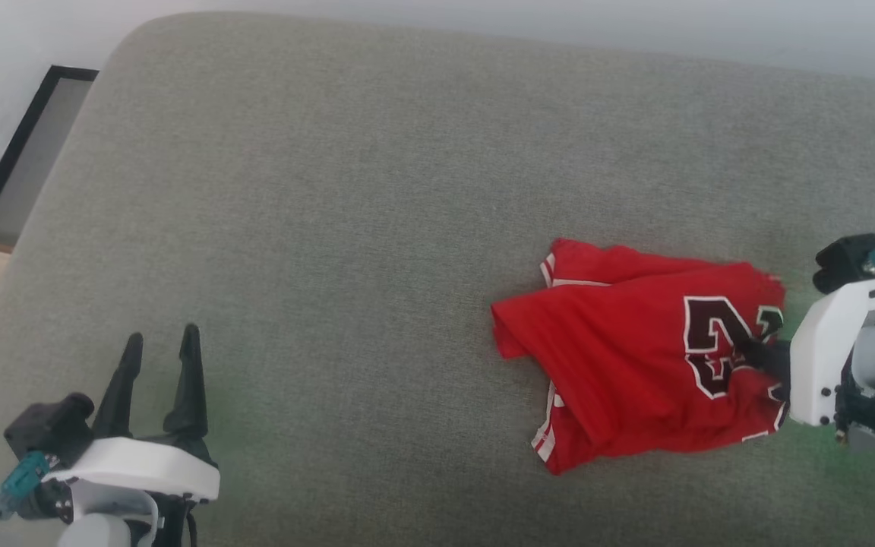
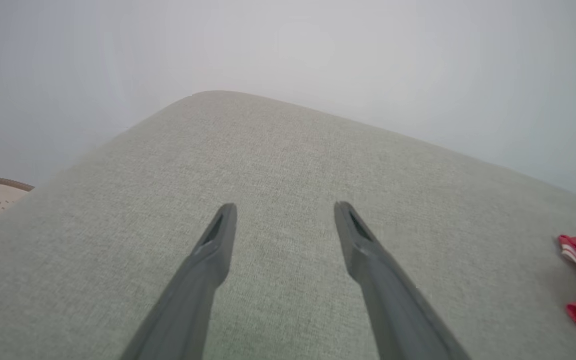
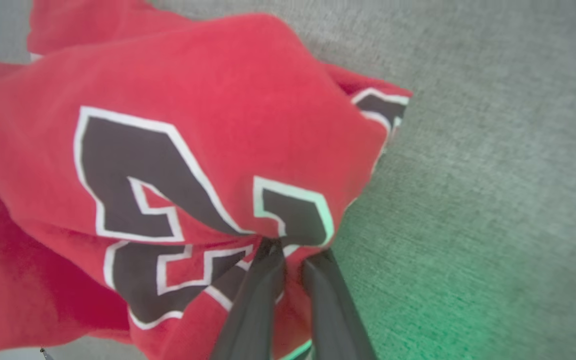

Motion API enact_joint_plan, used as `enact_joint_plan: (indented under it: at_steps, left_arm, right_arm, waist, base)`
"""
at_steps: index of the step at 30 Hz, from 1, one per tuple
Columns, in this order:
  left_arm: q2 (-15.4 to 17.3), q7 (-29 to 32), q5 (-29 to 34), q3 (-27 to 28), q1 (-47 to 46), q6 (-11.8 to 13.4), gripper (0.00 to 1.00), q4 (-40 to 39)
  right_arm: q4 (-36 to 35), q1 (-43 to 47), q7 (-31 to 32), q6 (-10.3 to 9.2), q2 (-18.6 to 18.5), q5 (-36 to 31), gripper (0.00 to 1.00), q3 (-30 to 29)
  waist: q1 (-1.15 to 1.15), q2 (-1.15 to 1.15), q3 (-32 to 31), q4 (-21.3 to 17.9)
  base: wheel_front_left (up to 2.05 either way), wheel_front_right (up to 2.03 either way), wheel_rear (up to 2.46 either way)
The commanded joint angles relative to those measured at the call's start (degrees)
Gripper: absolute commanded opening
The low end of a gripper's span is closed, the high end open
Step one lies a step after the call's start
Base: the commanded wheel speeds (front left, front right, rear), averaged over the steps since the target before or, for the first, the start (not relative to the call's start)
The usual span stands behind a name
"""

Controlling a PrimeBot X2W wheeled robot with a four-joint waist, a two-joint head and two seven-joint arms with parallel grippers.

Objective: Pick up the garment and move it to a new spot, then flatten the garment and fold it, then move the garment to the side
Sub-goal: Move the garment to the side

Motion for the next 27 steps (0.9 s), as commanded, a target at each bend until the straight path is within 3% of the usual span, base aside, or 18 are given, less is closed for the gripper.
enact_joint_plan:
  at_steps: [1, 7, 15, 27]
  left_arm:
    - [0.35, -0.21, 0.60, -0.18, -0.86, -0.15, 1.00, -0.44]
    - [0.96, -0.21, 0.74, -0.87, -2.03, -0.15, 1.00, -1.05]
    - [2.02, -0.21, 1.23, -3.20, -4.92, -0.15, 1.00, -1.89]
    - [3.60, -0.21, 1.15, -7.98, -12.03, -0.15, 1.00, -2.04]
  right_arm:
    - [-0.21, -0.35, 0.28, -0.09, -0.23, -0.83, 0.00, -1.07]
    - [-1.72, -1.72, -0.83, -0.07, -1.35, -2.06, 0.00, -4.07]
    - [-1.63, -5.47, -2.35, -0.06, -6.15, -4.84, 0.00, -7.29]
    - [5.93, -13.99, -9.75, -0.06, -12.32, -8.24, 0.00, -9.63]
  waist:
    - [0.00, 0.00, -0.02, -0.69]
    - [0.00, 0.00, 0.18, -2.68]
    - [0.00, 0.00, 1.88, -6.75]
    - [0.00, 0.00, 6.99, -13.25]
  base:
    - [0.00, 0.00, 0.00]
    - [0.00, 0.00, 0.00]
    - [0.00, 0.00, 0.00]
    - [0.00, 0.00, 0.00]
